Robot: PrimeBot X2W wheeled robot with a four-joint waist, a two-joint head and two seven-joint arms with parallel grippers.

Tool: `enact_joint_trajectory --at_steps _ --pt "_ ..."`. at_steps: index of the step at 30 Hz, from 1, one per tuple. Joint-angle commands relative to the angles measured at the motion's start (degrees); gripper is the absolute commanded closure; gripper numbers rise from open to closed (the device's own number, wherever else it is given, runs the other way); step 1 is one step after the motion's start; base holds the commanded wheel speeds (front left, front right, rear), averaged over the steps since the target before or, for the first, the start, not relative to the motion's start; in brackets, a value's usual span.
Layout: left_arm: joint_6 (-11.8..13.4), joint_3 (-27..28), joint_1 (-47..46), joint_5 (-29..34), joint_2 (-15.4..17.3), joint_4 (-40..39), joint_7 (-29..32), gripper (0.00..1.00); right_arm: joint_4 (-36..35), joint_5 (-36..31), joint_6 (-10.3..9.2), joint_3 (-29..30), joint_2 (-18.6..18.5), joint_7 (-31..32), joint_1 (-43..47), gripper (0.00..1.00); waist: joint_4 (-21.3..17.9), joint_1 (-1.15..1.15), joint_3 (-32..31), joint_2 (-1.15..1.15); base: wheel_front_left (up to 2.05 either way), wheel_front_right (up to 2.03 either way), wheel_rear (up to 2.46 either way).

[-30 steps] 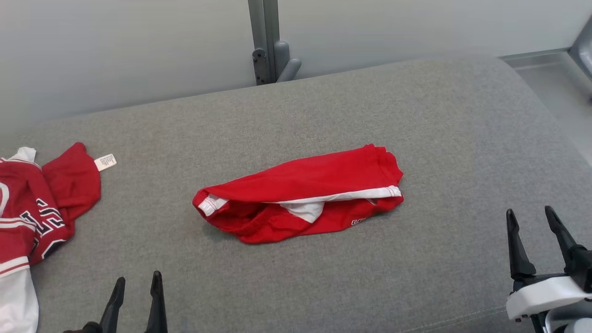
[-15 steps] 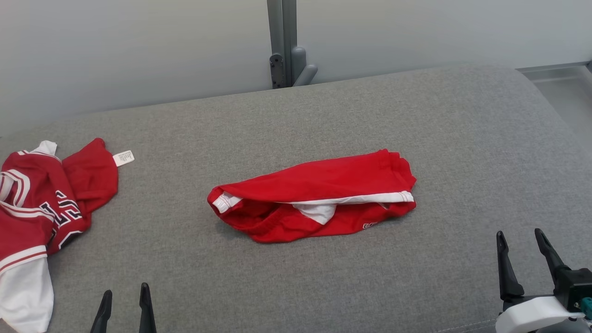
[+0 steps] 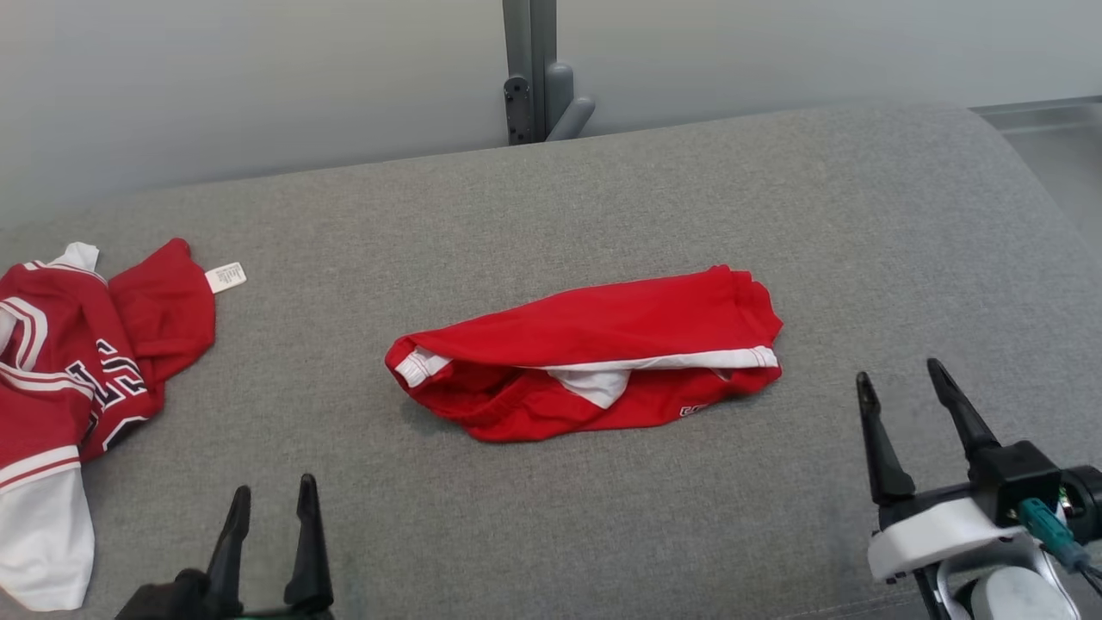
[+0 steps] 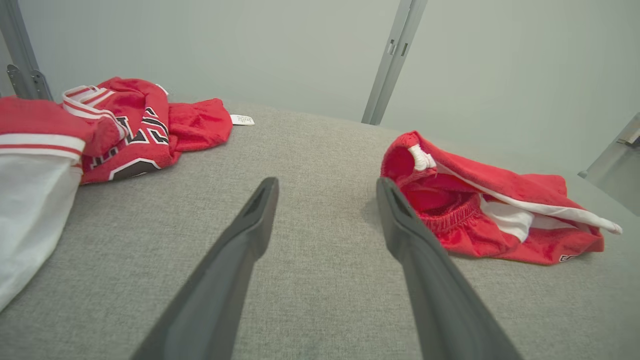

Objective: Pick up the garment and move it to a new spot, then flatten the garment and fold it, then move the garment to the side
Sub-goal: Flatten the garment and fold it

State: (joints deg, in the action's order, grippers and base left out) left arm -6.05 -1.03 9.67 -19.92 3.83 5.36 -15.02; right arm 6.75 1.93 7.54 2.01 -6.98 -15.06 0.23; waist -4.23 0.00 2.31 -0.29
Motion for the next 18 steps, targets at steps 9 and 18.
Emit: enact_joint_trajectory --at_steps 9,18 --pt "2.9 -6.0 -12.0 -6.2 -0.8 -0.9 10.9 0.00 5.6 -3.0 -0.10 -12.3 -5.5 1.1 -11.6 0.00 0.0 0.00 7.6 0.29 0.00 0.00 0.00" --pt "4.0 -10.8 -18.6 -10.4 -0.8 0.5 14.2 0.00 13.3 -3.3 -0.10 -18.1 -5.7 1.2 -19.2 0.00 0.8 0.00 13.1 0.29 0.00 0.00 0.00"
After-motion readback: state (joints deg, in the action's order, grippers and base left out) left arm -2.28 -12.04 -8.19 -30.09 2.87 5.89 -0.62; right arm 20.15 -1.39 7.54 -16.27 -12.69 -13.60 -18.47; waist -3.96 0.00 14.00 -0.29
